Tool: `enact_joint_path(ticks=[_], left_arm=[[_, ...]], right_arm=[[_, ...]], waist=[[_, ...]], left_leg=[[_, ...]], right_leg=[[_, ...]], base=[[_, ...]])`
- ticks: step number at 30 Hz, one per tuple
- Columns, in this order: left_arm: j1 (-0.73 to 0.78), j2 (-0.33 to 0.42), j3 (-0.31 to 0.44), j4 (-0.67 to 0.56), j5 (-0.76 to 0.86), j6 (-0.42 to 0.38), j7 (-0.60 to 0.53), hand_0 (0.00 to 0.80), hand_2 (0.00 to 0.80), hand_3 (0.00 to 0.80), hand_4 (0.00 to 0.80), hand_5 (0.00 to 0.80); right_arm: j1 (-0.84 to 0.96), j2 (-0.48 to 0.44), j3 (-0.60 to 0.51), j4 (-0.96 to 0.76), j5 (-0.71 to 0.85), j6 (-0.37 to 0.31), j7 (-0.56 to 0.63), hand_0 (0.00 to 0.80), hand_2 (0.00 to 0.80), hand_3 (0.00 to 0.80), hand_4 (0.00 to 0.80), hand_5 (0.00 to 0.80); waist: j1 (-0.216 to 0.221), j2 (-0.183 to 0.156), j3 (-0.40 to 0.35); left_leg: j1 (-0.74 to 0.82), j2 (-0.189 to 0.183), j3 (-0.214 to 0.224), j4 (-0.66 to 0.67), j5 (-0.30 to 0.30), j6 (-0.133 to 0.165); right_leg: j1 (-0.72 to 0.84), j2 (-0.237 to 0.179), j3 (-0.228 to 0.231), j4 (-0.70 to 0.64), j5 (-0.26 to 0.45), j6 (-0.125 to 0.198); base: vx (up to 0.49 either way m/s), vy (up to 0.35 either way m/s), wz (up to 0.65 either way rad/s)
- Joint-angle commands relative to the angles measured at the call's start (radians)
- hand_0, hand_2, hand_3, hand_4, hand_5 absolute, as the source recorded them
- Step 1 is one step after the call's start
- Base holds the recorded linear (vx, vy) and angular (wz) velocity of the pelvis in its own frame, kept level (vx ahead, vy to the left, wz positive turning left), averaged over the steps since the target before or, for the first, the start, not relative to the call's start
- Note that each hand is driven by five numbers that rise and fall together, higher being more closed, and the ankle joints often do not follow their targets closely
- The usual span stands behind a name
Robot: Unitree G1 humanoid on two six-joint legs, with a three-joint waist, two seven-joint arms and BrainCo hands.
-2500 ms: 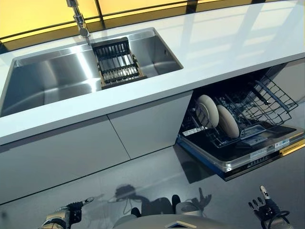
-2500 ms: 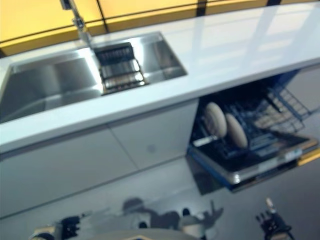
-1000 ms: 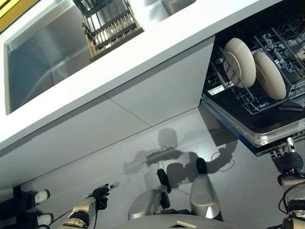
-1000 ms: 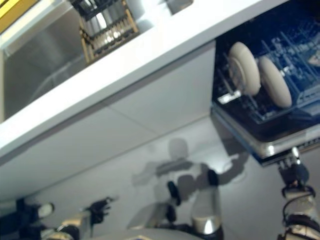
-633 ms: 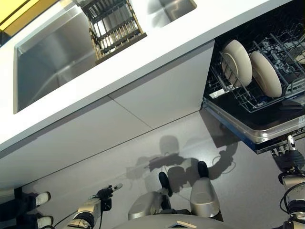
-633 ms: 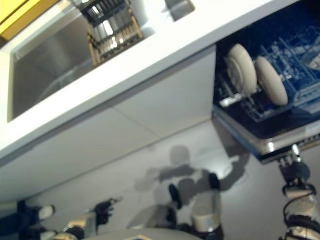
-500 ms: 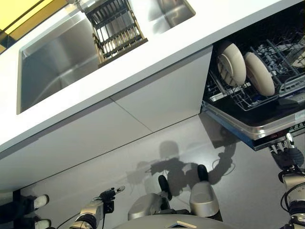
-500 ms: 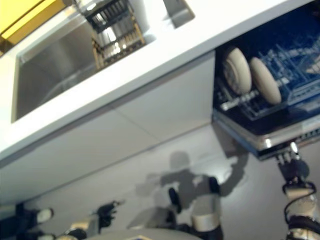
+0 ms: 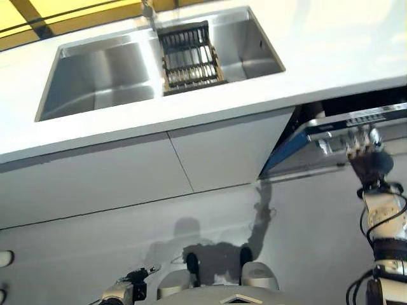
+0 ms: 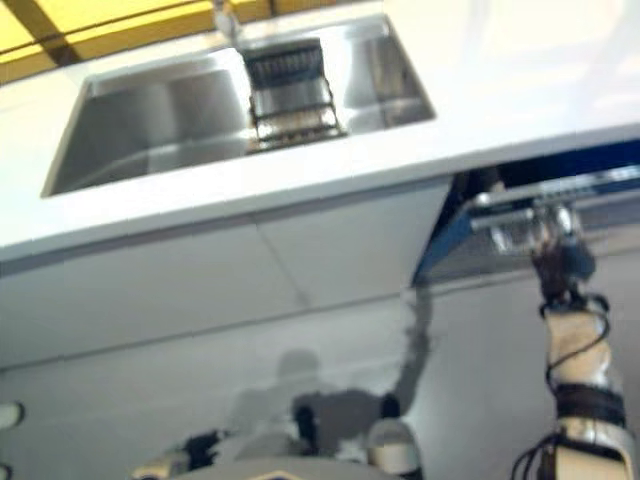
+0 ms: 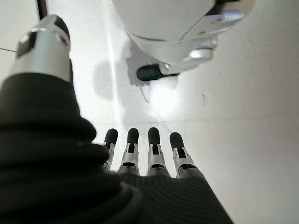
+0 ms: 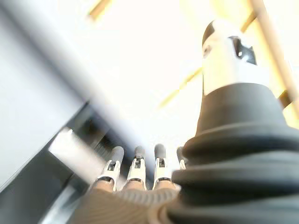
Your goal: Take plates into dishwasher
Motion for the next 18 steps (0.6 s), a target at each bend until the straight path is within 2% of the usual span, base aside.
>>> enact_joint_path(ticks=[1,5,9,15,16,18], left_arm=[[-0.031,0.061,-0.034,0.044,0.067,0.013,0.001,0.000,0.000,0.000,0.000,0.000],[-0.022,0.058,-0.026,0.017,0.056,0.035,-0.003,0.000,0.000,0.000,0.000,0.000],[-0.013,0.054,-0.007,0.002,0.036,0.043,-0.010,0.000,0.000,0.000,0.000,0.000],[0.006,0.021,0.025,-0.016,-0.015,0.073,-0.031,0.000,0.000,0.000,0.000,0.000],[0.008,0.017,0.028,-0.024,-0.025,0.080,-0.031,0.000,0.000,0.000,0.000,0.000],[0.009,0.014,0.028,-0.041,-0.033,0.095,-0.041,0.000,0.000,0.000,0.000,0.000]], right_arm=[[-0.093,-0.013,0.029,-0.013,-0.080,0.006,-0.031,0.000,0.000,0.000,0.000,0.000],[-0.002,-0.007,0.075,-0.009,-0.245,0.066,-0.034,0.000,0.000,0.000,0.000,0.000],[0.086,0.034,0.110,-0.042,-0.331,0.062,-0.063,0.000,0.000,0.000,0.000,0.000],[0.267,0.208,0.204,-0.126,-0.513,0.037,-0.093,0.000,0.000,0.000,0.000,0.000],[0.297,0.234,0.230,-0.127,-0.539,0.024,-0.081,0.000,0.000,0.000,0.000,0.000],[0.330,0.261,0.276,-0.121,-0.575,0.041,-0.025,0.000,0.000,0.000,0.000,0.000]], waist=[[0.036,-0.028,-0.060],[0.030,-0.041,-0.063],[0.015,-0.048,-0.065],[-0.026,-0.046,-0.070],[-0.031,-0.043,-0.069],[-0.035,-0.040,-0.068]], left_leg=[[0.013,0.003,0.038,0.029,-0.063,-0.003],[0.019,0.000,0.042,0.023,-0.059,0.001],[0.023,-0.002,0.052,0.021,-0.057,0.006],[0.032,-0.012,0.066,0.019,-0.055,0.016],[0.034,-0.014,0.068,0.018,-0.056,0.018],[0.036,-0.019,0.069,0.017,-0.056,0.021]], right_leg=[[-0.012,0.022,0.010,0.097,-0.092,-0.004],[-0.008,0.022,0.020,0.087,-0.080,0.002],[-0.008,0.025,0.034,0.079,-0.068,0.006],[-0.014,0.033,0.060,0.058,-0.040,0.015],[-0.015,0.034,0.062,0.054,-0.036,0.017],[-0.015,0.034,0.062,0.046,-0.029,0.019]], base=[[0.002,0.026,0.22],[-0.008,0.076,0.07],[-0.023,0.099,-0.01],[-0.042,0.134,-0.09],[-0.027,0.114,-0.22],[-0.031,0.103,-0.08]])
